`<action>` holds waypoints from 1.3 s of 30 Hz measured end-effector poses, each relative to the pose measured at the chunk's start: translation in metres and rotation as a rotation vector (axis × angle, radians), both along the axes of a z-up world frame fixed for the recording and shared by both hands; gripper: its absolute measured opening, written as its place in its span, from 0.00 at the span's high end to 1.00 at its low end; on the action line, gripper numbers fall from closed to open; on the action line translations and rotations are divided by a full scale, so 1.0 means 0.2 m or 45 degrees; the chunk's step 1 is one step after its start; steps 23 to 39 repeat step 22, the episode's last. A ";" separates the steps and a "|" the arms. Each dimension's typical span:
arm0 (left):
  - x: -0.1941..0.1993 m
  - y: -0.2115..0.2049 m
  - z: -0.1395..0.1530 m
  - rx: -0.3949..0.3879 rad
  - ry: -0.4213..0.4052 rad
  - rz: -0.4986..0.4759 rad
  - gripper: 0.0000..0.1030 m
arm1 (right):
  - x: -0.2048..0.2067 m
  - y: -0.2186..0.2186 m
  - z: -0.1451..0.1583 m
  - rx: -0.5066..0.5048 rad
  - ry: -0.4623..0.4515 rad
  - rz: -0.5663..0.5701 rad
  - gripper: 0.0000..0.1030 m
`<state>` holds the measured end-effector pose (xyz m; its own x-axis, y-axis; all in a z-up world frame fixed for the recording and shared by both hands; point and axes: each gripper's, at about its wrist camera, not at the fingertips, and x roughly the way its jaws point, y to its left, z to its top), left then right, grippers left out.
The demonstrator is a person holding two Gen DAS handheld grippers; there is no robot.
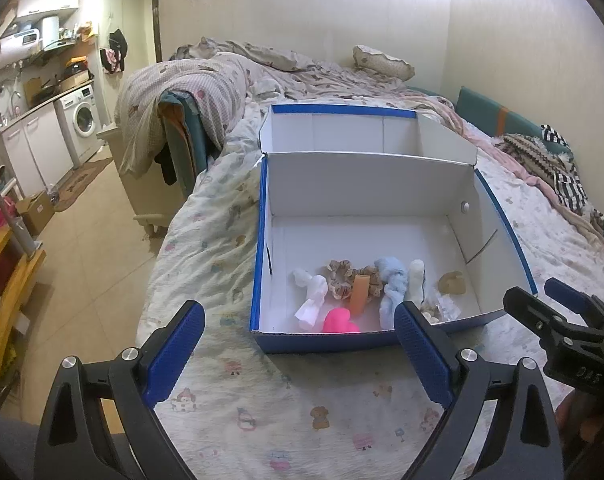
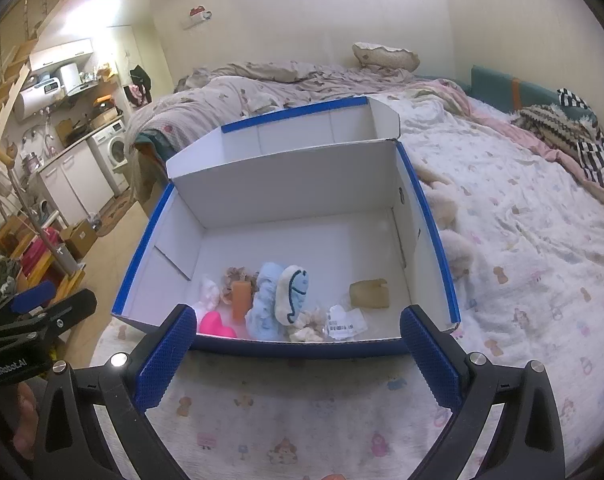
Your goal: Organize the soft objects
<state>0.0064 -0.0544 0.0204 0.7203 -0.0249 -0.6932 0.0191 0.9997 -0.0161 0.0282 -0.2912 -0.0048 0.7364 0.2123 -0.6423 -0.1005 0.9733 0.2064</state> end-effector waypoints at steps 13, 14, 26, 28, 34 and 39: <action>0.00 0.00 -0.02 0.000 0.007 -0.003 0.08 | 0.01 0.00 0.02 0.007 -0.009 0.007 0.00; 0.01 0.01 -0.02 -0.002 0.009 -0.005 0.08 | 0.01 0.00 0.02 0.006 -0.008 0.007 0.00; 0.01 0.02 -0.03 -0.012 0.015 -0.010 0.08 | 0.01 0.00 0.02 0.012 -0.009 0.006 0.00; 0.01 0.02 -0.03 -0.012 0.015 -0.010 0.08 | 0.01 0.00 0.02 0.012 -0.009 0.006 0.00; 0.01 0.02 -0.03 -0.012 0.015 -0.010 0.08 | 0.01 0.00 0.02 0.012 -0.009 0.006 0.00; 0.01 0.02 -0.03 -0.012 0.015 -0.010 0.08 | 0.01 0.00 0.02 0.012 -0.009 0.006 0.00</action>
